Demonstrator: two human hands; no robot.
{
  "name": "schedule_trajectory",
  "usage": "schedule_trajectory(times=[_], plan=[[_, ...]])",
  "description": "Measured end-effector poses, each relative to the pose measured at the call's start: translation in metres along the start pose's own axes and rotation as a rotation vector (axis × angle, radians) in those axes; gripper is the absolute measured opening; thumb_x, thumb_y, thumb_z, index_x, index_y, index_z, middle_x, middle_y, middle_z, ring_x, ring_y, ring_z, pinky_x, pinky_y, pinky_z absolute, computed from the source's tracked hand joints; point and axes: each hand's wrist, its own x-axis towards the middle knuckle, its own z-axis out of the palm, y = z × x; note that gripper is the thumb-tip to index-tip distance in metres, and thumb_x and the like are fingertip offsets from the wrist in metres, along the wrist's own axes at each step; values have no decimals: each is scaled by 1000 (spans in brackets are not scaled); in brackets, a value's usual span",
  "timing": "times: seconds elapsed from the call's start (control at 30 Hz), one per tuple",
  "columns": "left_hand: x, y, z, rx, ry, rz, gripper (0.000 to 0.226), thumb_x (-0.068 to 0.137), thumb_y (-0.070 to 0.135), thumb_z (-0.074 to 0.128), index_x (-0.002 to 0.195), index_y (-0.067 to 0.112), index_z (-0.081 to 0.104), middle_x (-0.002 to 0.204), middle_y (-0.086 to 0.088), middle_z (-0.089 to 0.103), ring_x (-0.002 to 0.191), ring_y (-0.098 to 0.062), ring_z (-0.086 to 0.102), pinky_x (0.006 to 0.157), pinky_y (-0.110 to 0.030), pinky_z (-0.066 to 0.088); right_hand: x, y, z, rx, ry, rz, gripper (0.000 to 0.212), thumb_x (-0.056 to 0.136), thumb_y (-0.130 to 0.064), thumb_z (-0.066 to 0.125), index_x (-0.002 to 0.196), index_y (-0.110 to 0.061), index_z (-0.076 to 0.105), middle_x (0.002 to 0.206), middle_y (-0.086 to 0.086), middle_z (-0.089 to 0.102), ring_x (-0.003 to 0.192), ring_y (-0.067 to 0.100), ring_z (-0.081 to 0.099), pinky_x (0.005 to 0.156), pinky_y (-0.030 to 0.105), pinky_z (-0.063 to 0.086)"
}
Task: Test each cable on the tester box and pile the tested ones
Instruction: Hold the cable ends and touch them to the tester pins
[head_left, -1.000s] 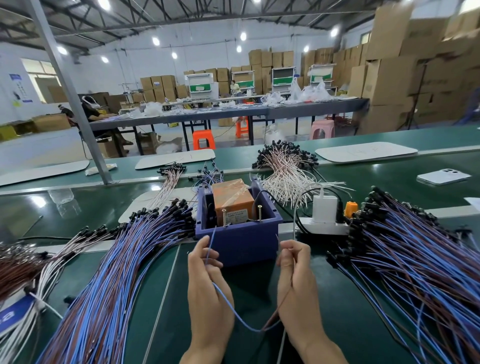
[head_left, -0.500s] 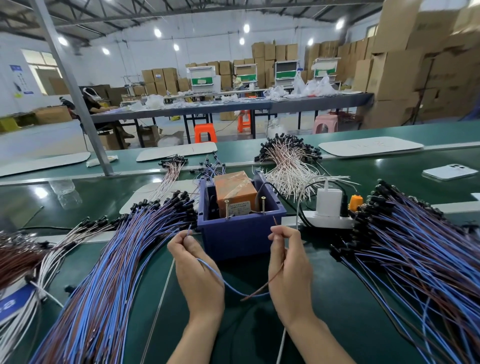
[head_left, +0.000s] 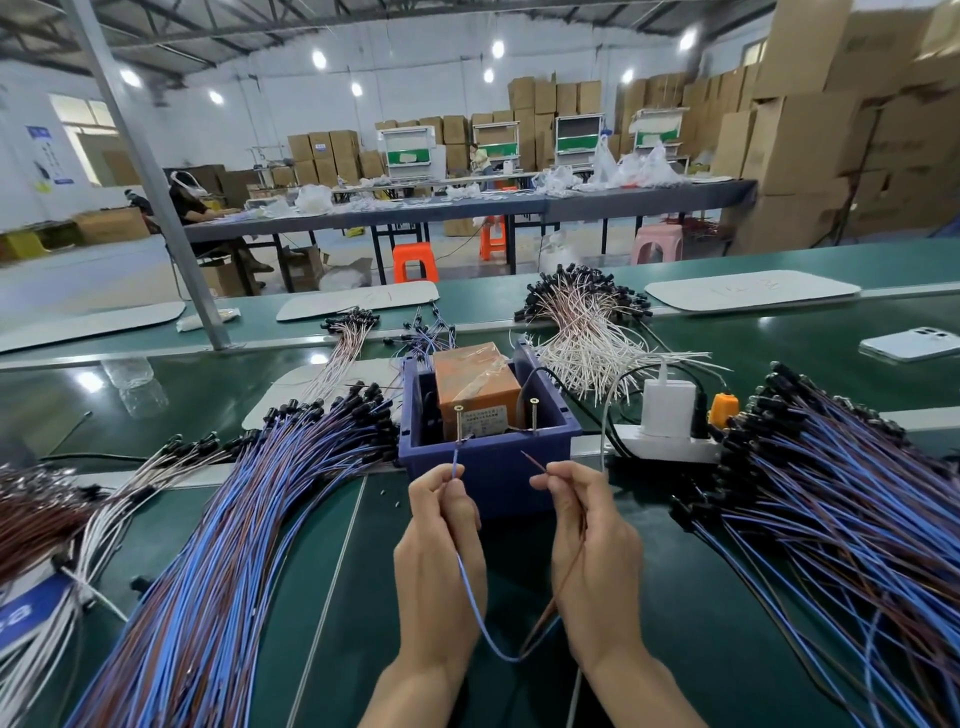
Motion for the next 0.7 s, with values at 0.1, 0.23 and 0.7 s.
schedule_trajectory(times=[0.1, 0.23, 0.7], plan=[[3, -5, -1, -32, 61, -72, 16, 102, 48, 33, 108, 43, 47, 73, 6, 59, 58, -16, 54, 57, -40, 48, 1, 2, 0, 0, 33, -7, 16, 105, -35, 41, 111, -34, 56, 97, -23, 70, 66, 3, 61, 63, 6, 39], [3, -7, -1, -20, 64, -69, 10, 104, 44, 37, 102, 41, 47, 75, 8, 62, 63, -15, 59, 58, -29, 46, 2, 4, 2, 30, 66, 5, 23, 107, -36, 35, 118, -32, 54, 94, -19, 67, 78, 4, 63, 69, 6, 40], [10, -11, 3, 59, 121, -47, 13, 103, 45, 43, 93, 36, 47, 85, 21, 64, 66, -10, 61, 60, -48, 52, 15, 12, 20, 23, 130, -5, 13, 108, -31, 35, 114, -36, 46, 91, -23, 62, 86, 1, 63, 71, 7, 42]])
